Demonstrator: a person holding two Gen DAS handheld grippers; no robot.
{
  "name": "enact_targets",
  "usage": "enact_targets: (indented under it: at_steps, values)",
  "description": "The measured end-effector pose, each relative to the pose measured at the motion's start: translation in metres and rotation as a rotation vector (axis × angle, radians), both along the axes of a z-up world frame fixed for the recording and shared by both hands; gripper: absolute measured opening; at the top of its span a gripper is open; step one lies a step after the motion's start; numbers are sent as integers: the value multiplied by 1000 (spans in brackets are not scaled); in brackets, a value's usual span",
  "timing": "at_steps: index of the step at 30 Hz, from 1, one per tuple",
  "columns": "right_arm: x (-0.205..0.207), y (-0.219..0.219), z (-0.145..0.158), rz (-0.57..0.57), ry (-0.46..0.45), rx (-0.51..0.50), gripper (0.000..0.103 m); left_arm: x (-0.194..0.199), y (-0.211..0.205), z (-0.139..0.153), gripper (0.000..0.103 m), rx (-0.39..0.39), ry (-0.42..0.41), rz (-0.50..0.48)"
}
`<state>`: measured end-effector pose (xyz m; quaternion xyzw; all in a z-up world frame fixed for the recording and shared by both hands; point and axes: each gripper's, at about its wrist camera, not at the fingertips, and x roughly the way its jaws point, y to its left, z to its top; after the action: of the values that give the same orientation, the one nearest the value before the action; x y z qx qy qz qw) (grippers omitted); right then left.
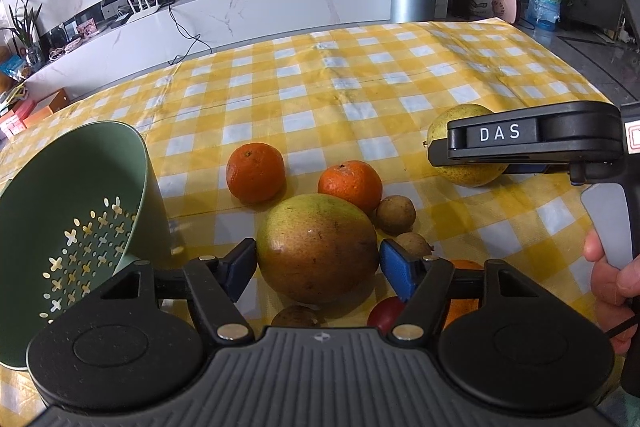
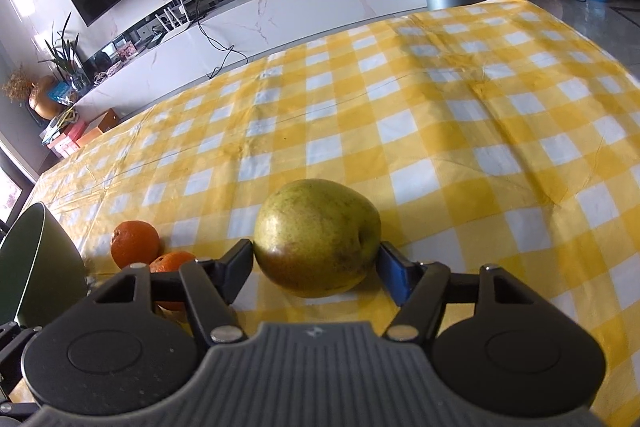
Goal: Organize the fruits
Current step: 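Move the left tool toward the mango while the right tool approaches the yellow-green pear, then close the left tool on the mango while the right tool grasps the pear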
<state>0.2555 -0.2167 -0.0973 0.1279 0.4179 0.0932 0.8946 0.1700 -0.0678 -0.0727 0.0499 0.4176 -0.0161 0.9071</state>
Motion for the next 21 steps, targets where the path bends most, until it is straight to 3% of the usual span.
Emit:
enact_targets:
  at_steps: [12, 21]
  values:
    - [-13, -1, 4, 14, -6, 18, 64, -19, 4, 15, 76, -28, -69, 7]
    - [-31, 1, 9, 40, 4, -7, 63, -27, 10, 18, 76, -72, -55, -11]
